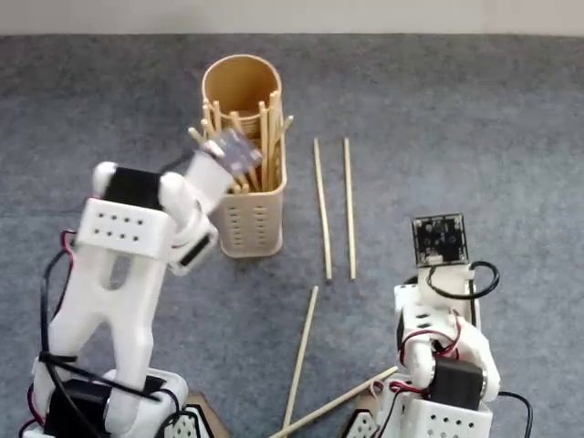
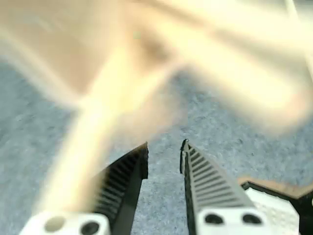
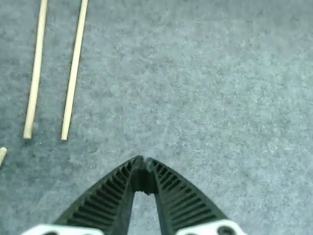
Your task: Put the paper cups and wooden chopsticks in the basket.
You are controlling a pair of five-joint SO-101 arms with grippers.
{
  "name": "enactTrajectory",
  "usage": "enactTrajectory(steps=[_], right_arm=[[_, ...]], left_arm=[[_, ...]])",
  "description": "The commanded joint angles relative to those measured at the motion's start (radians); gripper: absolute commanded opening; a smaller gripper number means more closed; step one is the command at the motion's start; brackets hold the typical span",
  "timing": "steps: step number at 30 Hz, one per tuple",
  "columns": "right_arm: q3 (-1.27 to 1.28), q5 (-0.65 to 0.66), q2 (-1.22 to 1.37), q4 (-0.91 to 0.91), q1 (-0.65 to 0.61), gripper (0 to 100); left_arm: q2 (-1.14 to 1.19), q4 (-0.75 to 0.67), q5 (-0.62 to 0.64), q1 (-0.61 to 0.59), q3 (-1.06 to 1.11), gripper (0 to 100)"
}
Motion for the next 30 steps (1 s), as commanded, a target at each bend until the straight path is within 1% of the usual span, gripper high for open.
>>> enactTrajectory(steps=[1,6,9,12,15,17,20,22,24,26,30], right_arm=[[0.067,0.011,-0.008,-0.024,0.010,0.5],[0.140,0.011,-0.008,-0.077,0.010,0.5],[0.171,0.011,-0.008,-0.101,0.010,0.5],[0.216,0.057,-0.008,-0.122,0.013,0.5],[0.278,0.071,-0.008,-0.154,0.016,0.5],[0.300,0.068,-0.008,-0.170,0.035,0.5],[0.305,0.068,-0.008,-0.171,0.110,0.5],[0.306,0.068,-0.008,-0.171,0.131,0.5],[0.308,0.068,-0.008,-0.171,0.133,0.5],[0.308,0.068,-0.008,-0.171,0.134,0.5],[0.311,0.068,-0.008,-0.171,0.134,0.5]], left_arm=[[-0.041,0.040,0.028,-0.027,-0.105,13],[-0.236,0.043,0.029,-0.016,-0.059,13],[-0.401,0.044,0.025,0.036,0.019,13],[-0.527,0.046,0.025,0.153,0.173,13],[-0.552,0.044,0.025,0.315,0.334,13],[-0.535,0.043,0.018,0.406,0.337,13],[-0.481,0.040,-0.009,0.542,0.335,13],[-0.429,0.026,-0.014,0.631,0.352,13],[-0.384,-0.043,-0.014,0.688,0.386,13],[-0.348,-0.160,-0.014,0.728,0.435,13],[-0.272,-0.422,-0.003,0.739,0.524,19]])
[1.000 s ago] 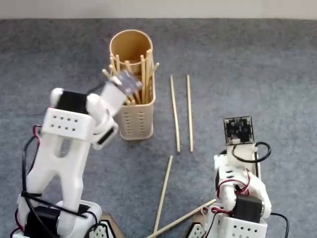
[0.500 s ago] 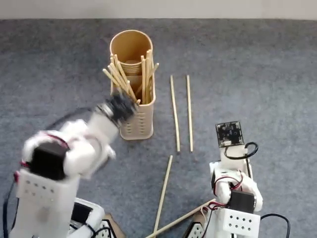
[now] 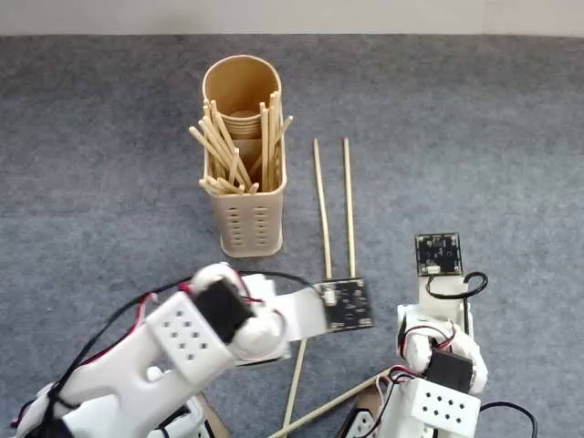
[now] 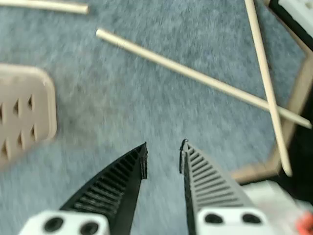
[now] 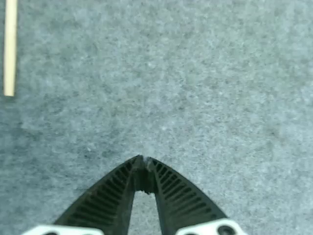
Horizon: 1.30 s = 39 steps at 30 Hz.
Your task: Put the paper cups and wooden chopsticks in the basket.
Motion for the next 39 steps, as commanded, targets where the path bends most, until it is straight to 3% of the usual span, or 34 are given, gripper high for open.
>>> enactTrajectory(steps=[1,7,12,16,22,27,34,39], right_arm=[[-0.002,0.011,-0.007,-0.016,0.013,0.5],[-0.004,0.011,-0.007,-0.016,0.012,0.5],[-0.001,0.011,-0.007,-0.016,0.008,0.5],[0.001,0.011,-0.007,-0.016,0.008,0.5],[0.002,0.011,-0.007,-0.016,0.007,0.5],[0.002,0.011,-0.007,-0.016,-0.058,0.5],[0.033,0.008,-0.008,-0.041,-0.065,0.5],[0.107,-0.041,-0.008,-0.130,-0.065,0.5]], left_arm=[[0.065,-0.238,0.032,0.010,0.053,20],[0.269,-0.552,0.242,-0.044,0.105,22],[0.479,-0.657,0.371,-0.070,0.101,22],[0.616,-0.686,0.381,-0.054,0.099,21],[0.650,-0.683,0.377,-0.050,0.050,0],[0.644,-0.661,0.373,-0.056,-0.028,0],[0.645,-0.454,0.261,-0.097,-0.463,1],[0.645,-0.265,0.195,-0.128,-0.908,1]])
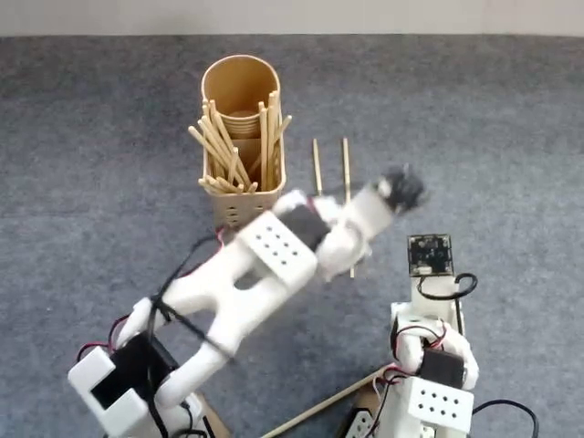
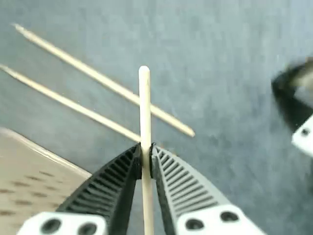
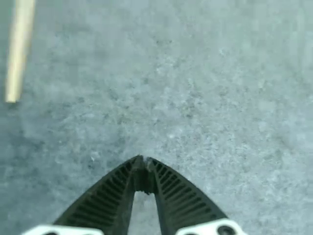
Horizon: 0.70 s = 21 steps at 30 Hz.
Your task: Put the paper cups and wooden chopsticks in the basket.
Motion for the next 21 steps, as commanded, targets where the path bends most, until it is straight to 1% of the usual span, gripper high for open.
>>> enactTrajectory(steps=[1,5,8,11,13,15,18,21], right_arm=[[0.028,-0.035,-0.008,-0.047,-0.019,0.5],[0.031,-0.038,-0.008,-0.048,-0.019,0.5],[0.033,-0.038,-0.008,-0.051,-0.019,0.5],[0.036,-0.040,-0.008,-0.051,-0.019,0.5],[0.036,-0.040,-0.008,-0.051,-0.019,0.5],[0.036,-0.040,-0.008,-0.051,-0.021,0.5],[0.038,-0.040,-0.008,-0.051,-0.050,0.5],[0.038,-0.040,-0.008,-0.051,-0.054,0.5]], left_arm=[[-0.012,0.130,-0.058,-0.024,-0.404,1],[-0.012,0.213,-0.081,-0.018,-0.812,1],[-0.005,0.216,-0.087,-0.027,-1.056,1],[-0.001,0.175,-0.144,-0.127,-1.202,1],[-0.001,0.127,-0.126,-0.213,-1.211,1],[0.002,0.081,-0.081,-0.305,-1.199,0],[0.024,-0.034,0.003,-0.403,-1.101,0],[0.047,-0.149,0.118,-0.479,-0.993,0]])
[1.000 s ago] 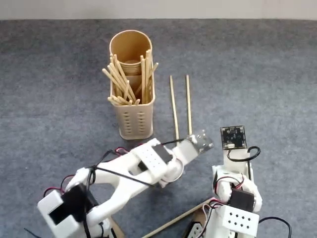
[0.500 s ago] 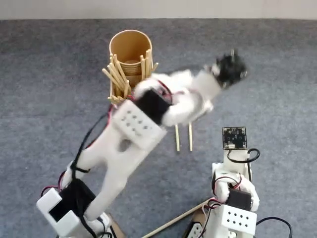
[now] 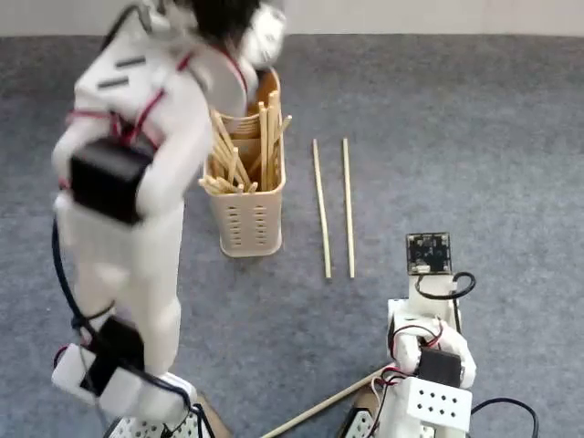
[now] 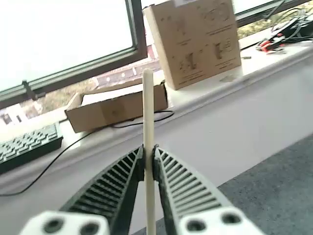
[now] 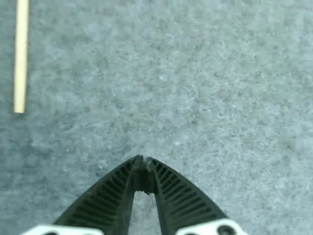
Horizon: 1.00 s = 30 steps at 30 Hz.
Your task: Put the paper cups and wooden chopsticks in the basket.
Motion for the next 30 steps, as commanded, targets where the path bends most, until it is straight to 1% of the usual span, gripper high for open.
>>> enactTrajectory(steps=[1,5,9,13,17,19,21,23,25,30], right_arm=[[0.025,-0.009,-0.008,-0.021,-0.021,0.5],[0.025,-0.009,-0.008,-0.021,-0.021,0.5],[0.025,-0.009,-0.008,-0.021,-0.021,0.5],[0.025,-0.009,-0.008,-0.021,-0.021,0.5],[0.025,-0.009,-0.008,-0.021,-0.021,0.5],[0.025,-0.008,-0.008,-0.021,-0.021,0.5],[0.025,-0.008,-0.008,-0.021,-0.021,0.5],[0.025,-0.008,-0.008,-0.021,-0.022,0.5],[0.025,-0.008,-0.008,-0.021,-0.022,0.5],[0.025,-0.008,-0.008,-0.021,-0.022,0.5]], left_arm=[[0.008,-0.135,0.124,-0.082,0.107,0],[0.007,-0.207,0.218,-0.116,0.249,0],[0.005,-0.204,0.318,-0.128,0.298,0],[0.005,-0.141,0.338,-0.125,0.298,0],[0.004,-0.133,0.338,-0.127,0.295,1],[0.004,-0.100,0.338,-0.122,0.297,1],[0.004,-0.063,0.338,-0.120,0.297,4],[0.004,-0.046,0.341,-0.120,0.294,11],[-0.005,-0.040,0.384,-0.125,0.292,15],[-0.110,0.040,0.404,-0.102,0.294,16]])
